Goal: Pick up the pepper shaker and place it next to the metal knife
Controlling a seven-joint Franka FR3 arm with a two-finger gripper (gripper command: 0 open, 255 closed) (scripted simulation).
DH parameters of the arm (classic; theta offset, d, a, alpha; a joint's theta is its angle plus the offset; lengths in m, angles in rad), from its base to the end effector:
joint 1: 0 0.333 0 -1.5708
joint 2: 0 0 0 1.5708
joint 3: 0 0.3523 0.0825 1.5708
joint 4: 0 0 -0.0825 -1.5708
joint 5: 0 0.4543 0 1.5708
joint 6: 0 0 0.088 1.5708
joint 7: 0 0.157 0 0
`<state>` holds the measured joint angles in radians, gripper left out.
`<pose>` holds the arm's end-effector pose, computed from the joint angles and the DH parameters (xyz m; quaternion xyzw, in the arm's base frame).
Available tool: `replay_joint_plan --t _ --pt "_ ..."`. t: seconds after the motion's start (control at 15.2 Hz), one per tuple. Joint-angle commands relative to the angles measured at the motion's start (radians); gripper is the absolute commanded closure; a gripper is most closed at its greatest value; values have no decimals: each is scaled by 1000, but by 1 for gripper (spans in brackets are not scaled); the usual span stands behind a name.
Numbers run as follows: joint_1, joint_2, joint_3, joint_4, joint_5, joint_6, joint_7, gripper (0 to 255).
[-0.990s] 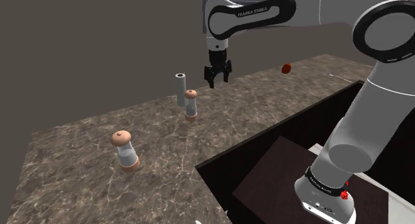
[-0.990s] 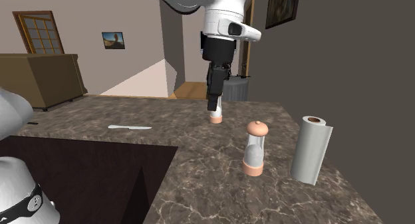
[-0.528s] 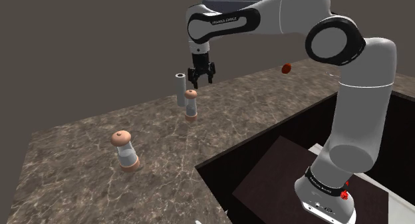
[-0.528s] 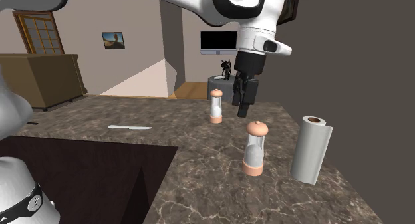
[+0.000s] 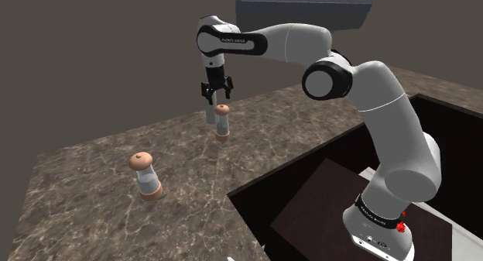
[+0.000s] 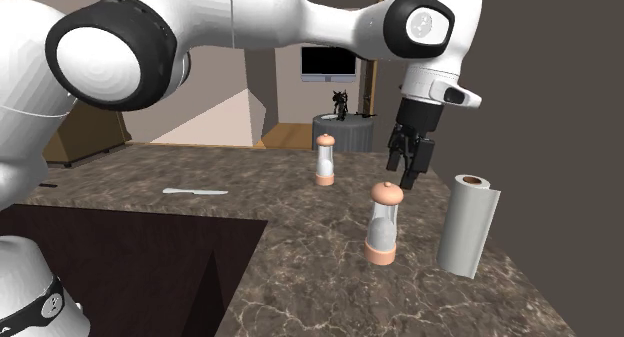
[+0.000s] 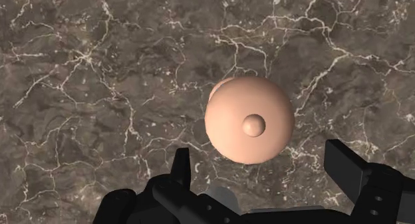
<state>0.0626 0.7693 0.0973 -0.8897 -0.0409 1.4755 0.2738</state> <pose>0.8162 0.0973 0.4019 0.9935 -0.0673 -0.0912 0.0053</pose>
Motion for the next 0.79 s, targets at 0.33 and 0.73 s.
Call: replay_joint_plan --t 0.33,0.73 --pt "-4 -23 1 -127 2 103 4 0" --pt "-5 -26 1 -140 2 113 4 0"
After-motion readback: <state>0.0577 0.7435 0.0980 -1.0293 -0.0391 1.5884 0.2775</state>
